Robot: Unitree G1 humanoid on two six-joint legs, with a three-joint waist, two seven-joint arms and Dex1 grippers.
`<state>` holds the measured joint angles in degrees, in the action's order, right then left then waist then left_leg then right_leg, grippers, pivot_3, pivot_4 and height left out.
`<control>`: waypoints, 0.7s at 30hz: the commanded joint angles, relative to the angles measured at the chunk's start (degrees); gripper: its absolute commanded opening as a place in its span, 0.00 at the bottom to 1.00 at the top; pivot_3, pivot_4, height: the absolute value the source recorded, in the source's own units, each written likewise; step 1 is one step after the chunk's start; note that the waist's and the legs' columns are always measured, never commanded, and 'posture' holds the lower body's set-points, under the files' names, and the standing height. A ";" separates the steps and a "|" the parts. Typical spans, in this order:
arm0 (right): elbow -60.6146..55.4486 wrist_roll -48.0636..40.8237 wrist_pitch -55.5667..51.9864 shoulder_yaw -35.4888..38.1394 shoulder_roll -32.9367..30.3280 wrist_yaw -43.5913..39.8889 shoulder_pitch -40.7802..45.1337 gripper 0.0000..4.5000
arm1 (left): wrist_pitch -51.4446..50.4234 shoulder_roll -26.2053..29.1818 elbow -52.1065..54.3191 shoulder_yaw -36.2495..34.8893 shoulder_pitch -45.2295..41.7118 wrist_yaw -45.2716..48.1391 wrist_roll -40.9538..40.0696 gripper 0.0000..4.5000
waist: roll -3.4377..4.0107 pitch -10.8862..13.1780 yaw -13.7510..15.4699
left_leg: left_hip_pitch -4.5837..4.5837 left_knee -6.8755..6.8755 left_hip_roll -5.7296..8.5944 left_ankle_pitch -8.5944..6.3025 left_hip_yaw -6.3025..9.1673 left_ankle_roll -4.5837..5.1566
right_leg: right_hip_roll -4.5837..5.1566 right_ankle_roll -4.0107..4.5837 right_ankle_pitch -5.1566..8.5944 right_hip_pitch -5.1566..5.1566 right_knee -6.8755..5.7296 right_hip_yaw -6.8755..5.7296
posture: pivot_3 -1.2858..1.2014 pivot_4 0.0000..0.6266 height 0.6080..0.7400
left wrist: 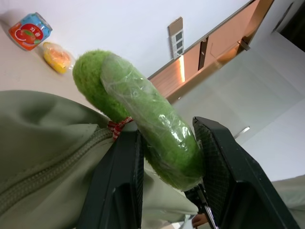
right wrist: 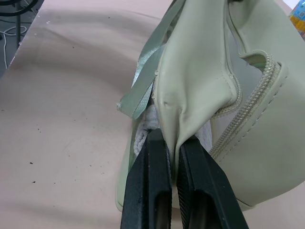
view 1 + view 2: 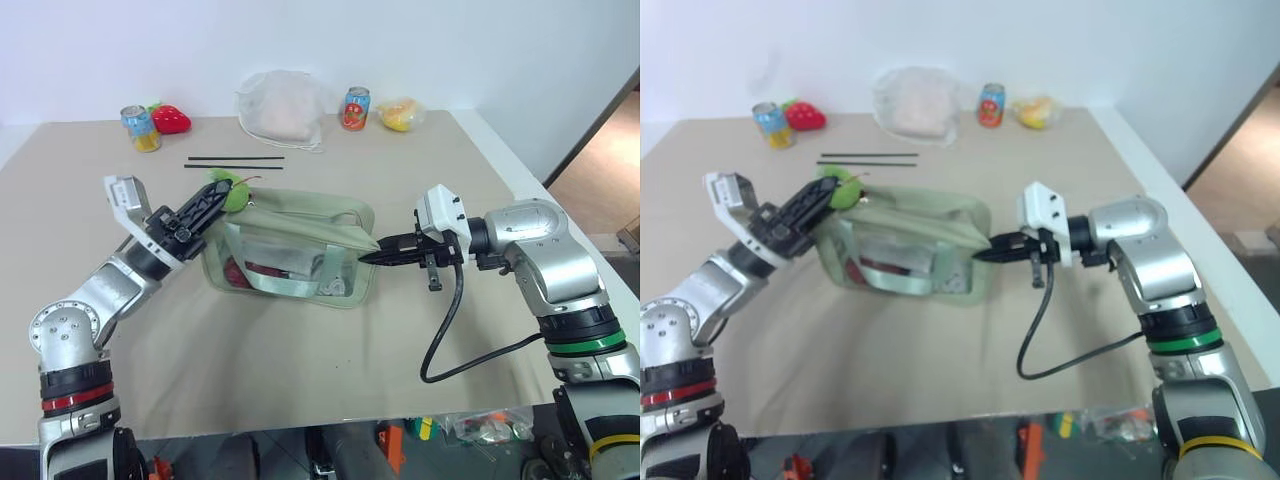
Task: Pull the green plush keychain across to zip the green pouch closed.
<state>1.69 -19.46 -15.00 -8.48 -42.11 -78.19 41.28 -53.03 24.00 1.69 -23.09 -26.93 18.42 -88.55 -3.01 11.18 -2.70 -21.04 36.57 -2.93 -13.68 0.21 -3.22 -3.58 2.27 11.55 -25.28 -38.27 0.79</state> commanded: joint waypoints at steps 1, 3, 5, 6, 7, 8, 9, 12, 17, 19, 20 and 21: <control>-1.35 -0.61 0.82 1.62 0.33 0.64 0.71 0.00 | -2.56 1.97 -0.65 1.83 -0.73 0.53 1.41 0.38 | 0.00 0.00 -0.02 | 0.00 0.00 0.00 0.00 0.00 0.00 | 0.00 0.00 0.00 0.00 0.00 0.00 | 0.52 0.24 1.00; -1.46 -0.64 0.80 1.68 0.34 0.72 0.61 0.00 | -3.42 2.34 -0.82 2.38 -0.56 0.59 1.54 0.50 | 0.00 0.00 -0.02 | 0.00 -0.02 0.00 0.00 0.00 0.00 | 0.00 0.00 0.00 0.00 0.00 0.02 | 0.52 0.24 1.00; -1.56 -0.69 0.75 1.69 0.37 0.84 0.56 0.00 | -4.16 2.68 -0.63 2.66 -0.46 2.18 1.49 0.63 | 0.00 0.00 -0.01 | 0.00 -0.02 0.00 0.00 0.00 0.00 | 0.01 0.01 0.01 0.00 0.01 0.02 | 0.52 0.24 1.00; -1.58 -0.73 0.74 1.67 0.37 0.87 0.53 0.00 | -4.17 2.90 -0.45 2.76 -0.39 2.32 2.11 0.71 | 0.00 0.00 -0.01 | 0.00 -0.02 0.01 0.00 -0.01 -0.01 | 0.02 0.01 0.00 0.00 0.01 0.02 | 0.52 0.24 1.00; -1.58 -0.74 0.77 1.65 0.37 0.91 0.50 0.00 | -4.10 3.05 -0.29 2.79 -0.30 2.26 2.67 0.79 | 0.00 0.00 -0.01 | 0.00 -0.01 0.02 0.00 -0.01 -0.01 | 0.02 0.01 0.00 0.00 0.01 0.02 | 0.52 0.24 1.00; -1.57 -0.75 0.79 1.64 0.37 0.93 0.50 0.00 | -3.90 3.22 -0.09 2.87 -0.23 2.53 3.29 0.87 | 0.00 0.00 0.00 | 0.00 -0.01 0.03 0.00 -0.01 -0.01 | 0.03 0.00 0.00 0.00 0.01 0.02 | 0.52 0.24 1.00; -1.56 -0.76 0.81 1.62 0.36 0.95 0.49 0.00 | -3.77 3.30 0.02 2.90 -0.19 2.74 3.66 0.93 | 0.00 0.00 0.00 | 0.00 -0.01 0.04 0.00 0.00 -0.01 | 0.04 0.00 0.00 0.01 0.00 0.02 | 0.52 0.24 1.00; -1.45 -0.72 0.91 1.57 0.41 0.95 0.58 0.00 | -3.20 3.67 0.17 2.90 -0.06 3.47 5.38 0.99 | 0.00 0.00 0.01 | 0.00 0.00 0.05 0.01 0.00 -0.02 | 0.05 -0.01 -0.01 0.01 0.00 0.02 | 0.52 0.24 1.00; -1.26 -0.72 0.96 1.52 0.44 0.70 0.84 0.00 | -2.72 3.56 -0.02 2.39 -0.50 3.95 5.98 0.99 | 0.00 0.00 0.01 | -0.01 -0.01 0.05 0.01 0.00 -0.02 | 0.04 -0.01 0.00 0.00 0.01 0.02 | 0.52 0.24 1.00; -1.28 -0.76 0.90 1.50 0.46 0.62 0.93 0.00 | -2.70 4.41 -0.53 1.70 -0.57 4.31 6.34 0.99 | 0.00 0.00 0.00 | -0.01 -0.01 0.05 0.01 0.00 -0.02 | 0.04 -0.01 0.00 0.00 0.00 0.02 | 0.52 0.24 1.00; -1.35 -0.79 0.89 1.52 0.44 0.59 0.89 0.00 | -2.76 4.68 -0.74 1.39 -0.56 4.42 6.36 0.99 | 0.00 0.00 -0.01 | -0.01 -0.01 0.05 0.01 0.00 -0.02 | 0.04 -0.01 0.00 0.00 0.00 0.02 | 0.52 0.24 1.00; -1.39 -0.82 0.84 1.55 0.44 0.59 0.93 0.00 | -2.99 5.73 -1.03 0.77 -0.37 4.90 6.48 0.99 | 0.00 0.00 -0.01 | -0.01 -0.01 0.05 0.01 0.01 -0.02 | 0.04 -0.01 0.00 0.00 0.01 0.02 | 0.52 0.24 1.00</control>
<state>1.68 -19.39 -14.97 -8.48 -41.68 -77.34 41.24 -55.57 28.16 1.11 -20.87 -27.64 23.10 -82.92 -3.01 11.18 -2.71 -21.04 36.55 -2.88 -13.67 0.21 -3.24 -3.55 2.27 11.54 -25.28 -38.26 0.81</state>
